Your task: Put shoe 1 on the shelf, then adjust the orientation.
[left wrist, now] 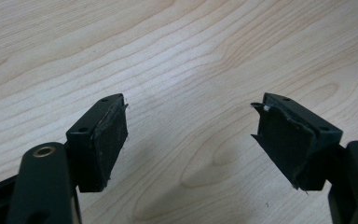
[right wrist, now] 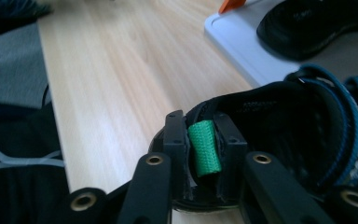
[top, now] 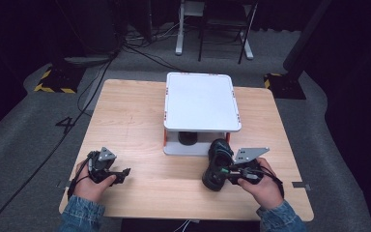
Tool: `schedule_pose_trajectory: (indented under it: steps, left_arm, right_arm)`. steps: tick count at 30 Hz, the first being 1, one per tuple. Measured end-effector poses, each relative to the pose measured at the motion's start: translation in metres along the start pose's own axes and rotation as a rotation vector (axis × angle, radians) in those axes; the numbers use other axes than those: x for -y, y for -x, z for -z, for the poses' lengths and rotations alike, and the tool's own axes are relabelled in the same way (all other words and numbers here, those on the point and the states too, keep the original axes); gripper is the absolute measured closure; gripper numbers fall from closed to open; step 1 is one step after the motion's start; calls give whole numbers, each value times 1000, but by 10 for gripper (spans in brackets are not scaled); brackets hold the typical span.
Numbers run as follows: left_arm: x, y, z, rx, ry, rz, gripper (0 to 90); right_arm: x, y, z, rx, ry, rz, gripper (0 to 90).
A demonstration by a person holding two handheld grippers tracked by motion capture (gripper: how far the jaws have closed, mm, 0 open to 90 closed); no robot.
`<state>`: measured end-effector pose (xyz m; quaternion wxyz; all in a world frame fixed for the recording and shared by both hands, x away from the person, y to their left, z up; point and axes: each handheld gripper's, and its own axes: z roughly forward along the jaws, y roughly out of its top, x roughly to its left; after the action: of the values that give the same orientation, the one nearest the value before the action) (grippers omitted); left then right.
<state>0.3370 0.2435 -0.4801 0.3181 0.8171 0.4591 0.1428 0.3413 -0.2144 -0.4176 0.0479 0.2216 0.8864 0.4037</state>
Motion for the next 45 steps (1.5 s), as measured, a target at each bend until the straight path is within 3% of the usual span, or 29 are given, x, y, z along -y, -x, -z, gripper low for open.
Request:
schedule_pose_trajectory:
  steps: [3,7,10,12,14,15,16,18,21,23,24,28,30,32,35,36,37,40,41,43,44,45]
  left_arm:
    - [-1,0,-1,0,4,-1,247]
    - [-4,2,-5,5,9,-6,247]
    - [-5,2,-5,8,-3,-15,247]
    - [-6,3,-5,8,3,-13,246]
    - [-7,3,-5,6,6,-13,246]
    - [-7,3,-5,6,6,-13,245]
    - [-7,3,-5,4,5,-14,245]
    - [-6,3,-5,3,5,-15,245]
    - [-6,3,-5,4,-3,-18,245]
    - [-6,3,-6,5,-3,-19,245]
    - [-6,3,-6,5,-3,-19,245]
    - [-6,3,-5,1,-2,-26,245]
    - [-5,3,-5,5,-5,-18,245]
    - [-5,4,-6,4,-6,-17,245]
    - [-5,4,-5,2,-5,-19,245]
    - [-5,4,-5,2,-5,-19,244]
    - [-4,4,-6,4,-7,-20,245]
    - [-4,5,-6,3,-6,-20,245]
    - [-4,5,-6,3,-13,-26,245]
    - [-3,5,-7,2,-14,-26,244]
    - [-3,5,-7,2,-14,-26,245]
    - [-3,6,-7,5,-12,-20,244]
  right_arm:
    - [6,4,16,-42,-15,-4,821]
    - [15,10,35,-19,-4,-36,855]
    - [19,12,36,-14,-25,-49,844]
    - [26,16,35,1,-34,-83,805]
    - [29,14,34,23,-13,-114,700]
    - [29,14,34,23,-13,-114,700]
    - [29,12,34,40,7,-124,607]
    - [30,4,31,121,62,-165,367]
    - [33,-6,24,175,106,-216,194]
    - [35,-11,18,211,99,-263,165]
    - [35,-16,11,235,100,-255,162]
    - [34,-21,5,205,104,-261,163]
    - [35,-24,-1,265,108,-273,164]
    - [40,-21,-6,324,72,-289,135]
    - [48,-14,-13,297,34,-362,94]
    - [48,-14,-13,297,34,-362,94]
    - [51,-8,-14,225,37,-413,192]
    - [52,-6,-13,192,35,-419,240]
    - [51,-5,-8,198,25,-387,387]
    - [50,-4,-4,204,22,-373,564]
    - [50,-4,-4,204,22,-373,564]
    - [51,-2,1,194,16,-360,674]
